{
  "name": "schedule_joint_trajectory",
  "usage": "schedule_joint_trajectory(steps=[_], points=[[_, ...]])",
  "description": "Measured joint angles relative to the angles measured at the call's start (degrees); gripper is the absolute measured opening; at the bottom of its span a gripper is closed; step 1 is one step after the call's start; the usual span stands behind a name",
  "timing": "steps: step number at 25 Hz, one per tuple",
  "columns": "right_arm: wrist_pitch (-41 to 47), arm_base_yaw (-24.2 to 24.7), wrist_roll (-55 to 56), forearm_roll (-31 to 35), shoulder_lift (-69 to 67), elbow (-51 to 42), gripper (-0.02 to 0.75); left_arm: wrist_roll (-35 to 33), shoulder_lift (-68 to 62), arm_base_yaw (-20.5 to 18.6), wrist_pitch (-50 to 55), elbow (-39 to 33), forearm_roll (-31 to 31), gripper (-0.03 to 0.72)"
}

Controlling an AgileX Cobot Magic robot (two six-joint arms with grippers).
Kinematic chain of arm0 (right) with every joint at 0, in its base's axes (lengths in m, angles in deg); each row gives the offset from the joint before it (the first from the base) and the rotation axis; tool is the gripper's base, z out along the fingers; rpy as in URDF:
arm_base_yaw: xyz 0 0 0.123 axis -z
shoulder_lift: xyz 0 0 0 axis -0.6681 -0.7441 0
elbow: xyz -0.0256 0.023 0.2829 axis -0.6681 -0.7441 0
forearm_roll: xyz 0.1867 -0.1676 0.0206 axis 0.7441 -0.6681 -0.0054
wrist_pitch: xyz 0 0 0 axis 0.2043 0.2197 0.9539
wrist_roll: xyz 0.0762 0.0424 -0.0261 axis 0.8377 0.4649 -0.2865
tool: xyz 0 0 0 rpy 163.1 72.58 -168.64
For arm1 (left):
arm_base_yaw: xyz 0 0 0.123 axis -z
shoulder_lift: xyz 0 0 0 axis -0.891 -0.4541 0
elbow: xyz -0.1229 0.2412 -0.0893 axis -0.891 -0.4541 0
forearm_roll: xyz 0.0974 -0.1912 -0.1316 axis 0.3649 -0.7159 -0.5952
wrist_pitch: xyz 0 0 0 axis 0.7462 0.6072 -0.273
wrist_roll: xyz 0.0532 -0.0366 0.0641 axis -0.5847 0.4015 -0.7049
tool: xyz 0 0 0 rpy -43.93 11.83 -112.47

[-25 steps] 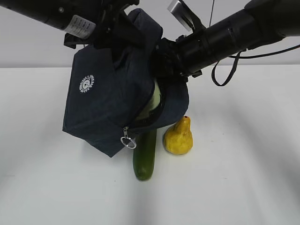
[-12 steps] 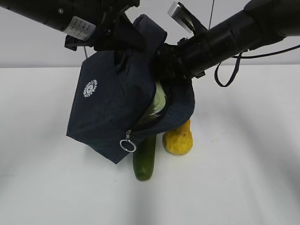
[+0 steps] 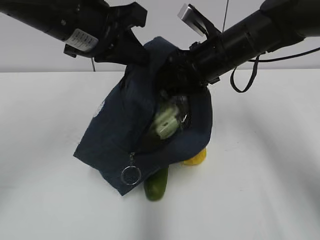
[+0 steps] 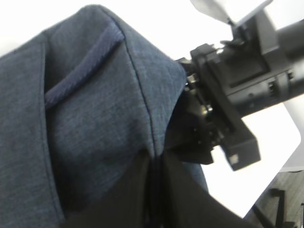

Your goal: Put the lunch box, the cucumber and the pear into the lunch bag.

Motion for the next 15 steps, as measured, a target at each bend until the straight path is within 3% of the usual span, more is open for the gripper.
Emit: schedule_joint_trajectory(steps=[11,15], points=[[1.8,0.0,0.8,-2.4,0.0,0.0,0.512,1.7,-0.1,-0.1,-0.1,0.0,6.4,0.003],[2.4,0.0,1.4,-4.9,0.1,0.0,0.508,2.6,-0.1,-2.6,-0.1,0.0,7.7,0.003]])
